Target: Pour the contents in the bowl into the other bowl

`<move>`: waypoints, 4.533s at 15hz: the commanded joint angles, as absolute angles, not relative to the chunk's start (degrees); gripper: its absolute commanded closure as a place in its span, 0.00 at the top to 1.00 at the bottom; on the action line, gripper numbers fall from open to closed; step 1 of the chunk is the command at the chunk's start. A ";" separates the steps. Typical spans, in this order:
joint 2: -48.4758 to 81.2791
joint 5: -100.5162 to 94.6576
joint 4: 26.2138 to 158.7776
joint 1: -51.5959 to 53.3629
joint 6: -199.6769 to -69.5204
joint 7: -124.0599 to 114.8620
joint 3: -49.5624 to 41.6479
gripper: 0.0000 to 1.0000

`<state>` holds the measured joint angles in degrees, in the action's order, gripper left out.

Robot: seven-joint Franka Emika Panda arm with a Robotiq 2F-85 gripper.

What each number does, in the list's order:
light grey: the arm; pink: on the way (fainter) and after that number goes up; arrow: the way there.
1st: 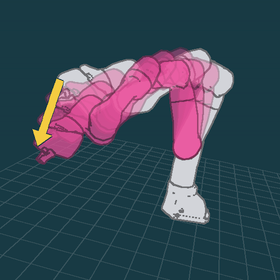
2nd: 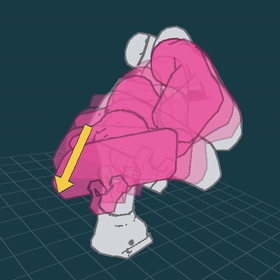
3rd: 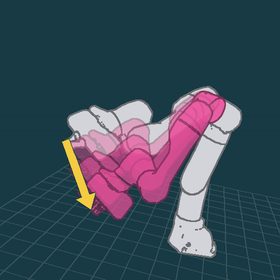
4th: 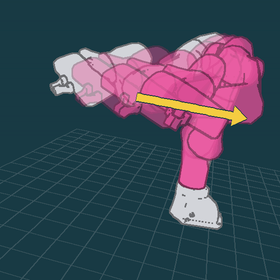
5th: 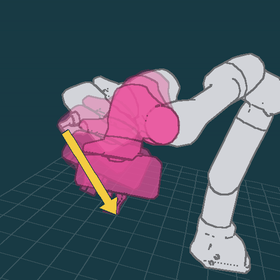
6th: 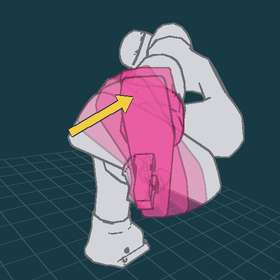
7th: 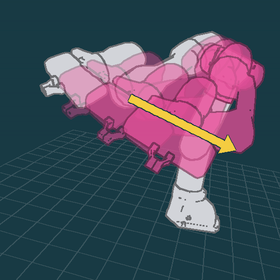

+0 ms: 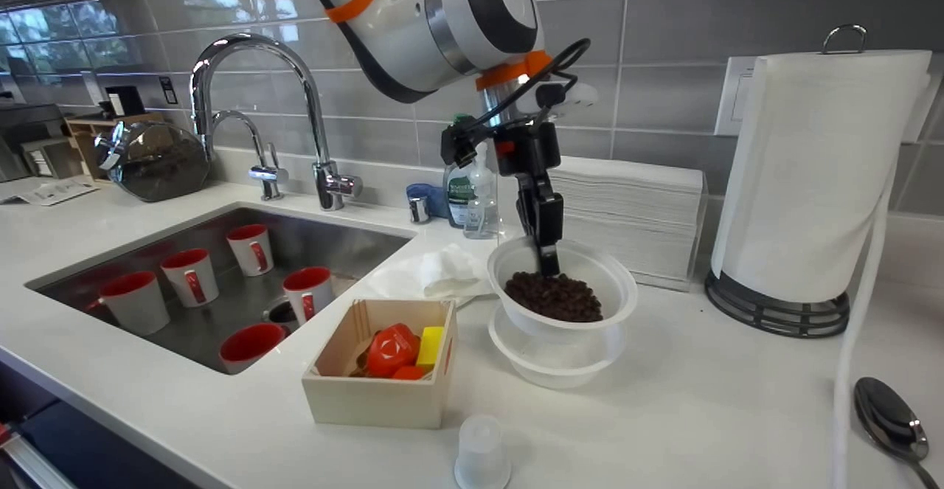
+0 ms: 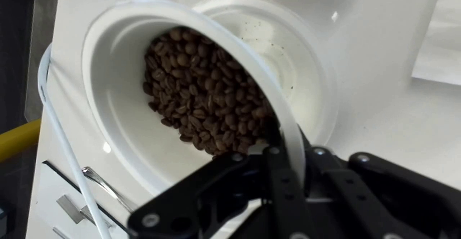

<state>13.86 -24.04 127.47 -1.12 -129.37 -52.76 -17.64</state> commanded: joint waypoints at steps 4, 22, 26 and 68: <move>12.89 -29.42 129.96 -1.93 -132.98 -56.56 -17.05 0.00; 7.67 -33.78 134.49 -2.05 -137.49 -60.40 -16.87 1.00; 4.43 -34.58 134.13 -3.00 -134.19 -59.86 -16.22 1.00; 2.44 -15.10 158.85 -22.13 -156.75 -35.87 -19.18 0.72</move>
<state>-0.39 -16.01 158.91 -22.73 -152.79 -35.64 -18.37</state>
